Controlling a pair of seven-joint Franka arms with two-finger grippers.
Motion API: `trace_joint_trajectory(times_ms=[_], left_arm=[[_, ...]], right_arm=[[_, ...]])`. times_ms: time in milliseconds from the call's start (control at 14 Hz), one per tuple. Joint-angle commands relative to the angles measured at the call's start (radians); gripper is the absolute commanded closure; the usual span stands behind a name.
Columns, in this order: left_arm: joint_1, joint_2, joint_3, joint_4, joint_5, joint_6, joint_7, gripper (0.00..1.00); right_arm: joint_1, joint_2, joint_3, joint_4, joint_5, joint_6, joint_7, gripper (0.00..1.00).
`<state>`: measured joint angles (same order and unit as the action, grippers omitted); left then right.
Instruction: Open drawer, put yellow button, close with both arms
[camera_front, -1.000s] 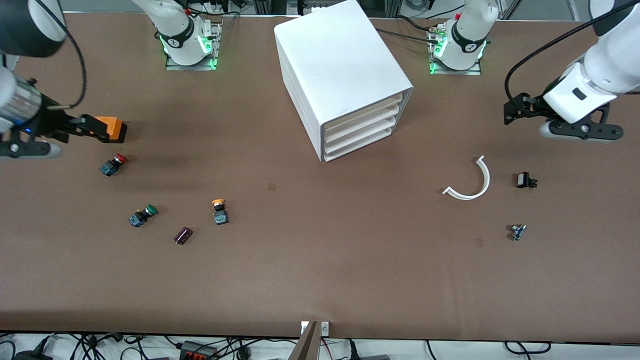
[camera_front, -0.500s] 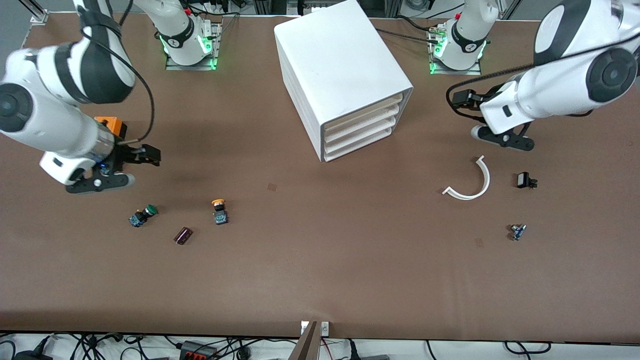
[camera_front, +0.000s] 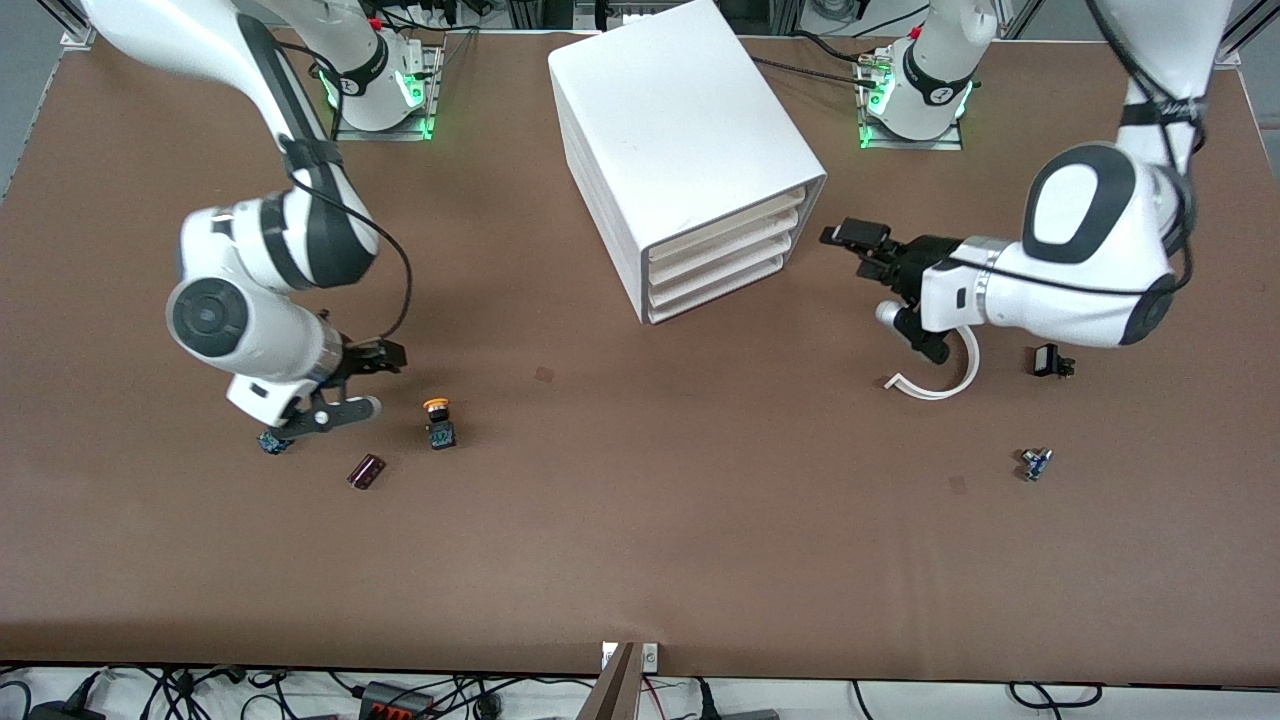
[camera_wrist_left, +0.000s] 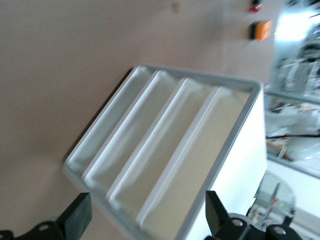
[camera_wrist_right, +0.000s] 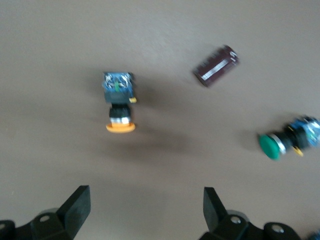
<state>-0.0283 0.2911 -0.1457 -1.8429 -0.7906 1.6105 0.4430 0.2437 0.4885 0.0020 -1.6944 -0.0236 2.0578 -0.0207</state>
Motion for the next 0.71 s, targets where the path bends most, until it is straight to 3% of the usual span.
trace_joint_trajectory(times_ms=[0,357,643], left_arm=[[0.007,-0.012,-0.002,-0.137,-0.189,0.097,0.198,0.0],[0.005,0.005,-0.005,-0.232,-0.266,0.068,0.295,0.14],[-0.002,0.025,-0.008,-0.282,-0.311,0.049,0.41,0.17]], right_arm=[[0.011,0.085,0.001,0.059,0.011,0.057,-0.002,0.0],[0.04,0.217,0.001,0.134,0.011,0.134,-0.007,0.0],[0.048,0.275,0.003,0.137,0.014,0.214,0.001,0.0]])
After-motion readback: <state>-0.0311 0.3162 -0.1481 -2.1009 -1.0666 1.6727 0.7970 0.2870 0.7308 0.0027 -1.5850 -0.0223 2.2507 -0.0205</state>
